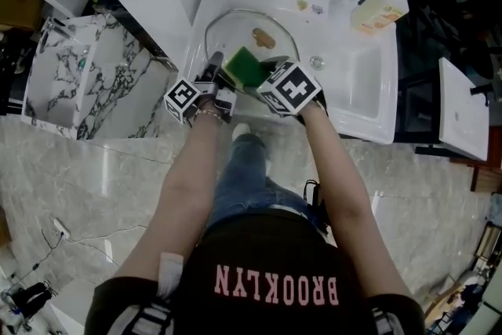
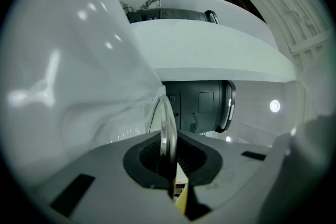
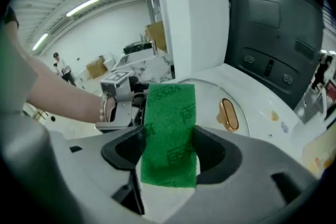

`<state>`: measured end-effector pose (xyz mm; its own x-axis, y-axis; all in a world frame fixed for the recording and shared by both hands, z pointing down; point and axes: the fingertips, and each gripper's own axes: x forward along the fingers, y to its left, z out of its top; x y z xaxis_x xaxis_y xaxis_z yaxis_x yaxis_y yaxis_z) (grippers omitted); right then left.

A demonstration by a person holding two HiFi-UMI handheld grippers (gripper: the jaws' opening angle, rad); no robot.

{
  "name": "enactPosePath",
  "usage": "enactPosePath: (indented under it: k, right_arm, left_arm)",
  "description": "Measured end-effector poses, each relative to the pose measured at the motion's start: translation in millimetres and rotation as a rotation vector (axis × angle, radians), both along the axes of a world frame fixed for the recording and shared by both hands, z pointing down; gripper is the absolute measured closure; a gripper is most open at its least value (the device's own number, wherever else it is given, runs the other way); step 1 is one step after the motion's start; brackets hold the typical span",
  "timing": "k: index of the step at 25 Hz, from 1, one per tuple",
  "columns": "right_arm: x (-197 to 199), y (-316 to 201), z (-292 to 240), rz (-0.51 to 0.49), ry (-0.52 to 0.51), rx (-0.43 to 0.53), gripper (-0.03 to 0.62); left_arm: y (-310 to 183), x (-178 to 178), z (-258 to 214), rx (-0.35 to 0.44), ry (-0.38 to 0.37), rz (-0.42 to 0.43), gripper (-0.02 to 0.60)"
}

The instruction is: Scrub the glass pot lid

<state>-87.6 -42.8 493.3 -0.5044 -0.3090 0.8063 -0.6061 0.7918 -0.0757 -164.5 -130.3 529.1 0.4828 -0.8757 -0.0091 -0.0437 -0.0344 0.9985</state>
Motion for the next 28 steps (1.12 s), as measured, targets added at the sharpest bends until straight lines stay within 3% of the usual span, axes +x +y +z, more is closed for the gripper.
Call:
enactPosePath:
  k: [4, 11, 23, 28]
  right_arm:
    - [-3.7, -4.3, 13.8, -0.158, 0.183, -0.039, 0.322]
    - [-21.6, -8.0, 25.5, -0.339, 0.332, -0.059, 0.322]
    - [0.2, 7.0, 33.3, -0.412, 0.336, -0.057, 0.324]
    - [29.6, 9.6, 52.3, -0.431, 0.348, -0.053, 0.322]
  left_arm:
    - [-0.5, 0.1, -0.1, 0.003, -0.002, 0.001, 0.563]
    - [0.0, -1.1, 0.7, -0.002, 0.000, 0.001, 0.563]
    - [0.1, -1.0, 0.9, -0.004, 0.002, 0.001, 0.563]
    - [0.0, -0.4, 0.1, 0.000, 0.003, 0.002, 0.563]
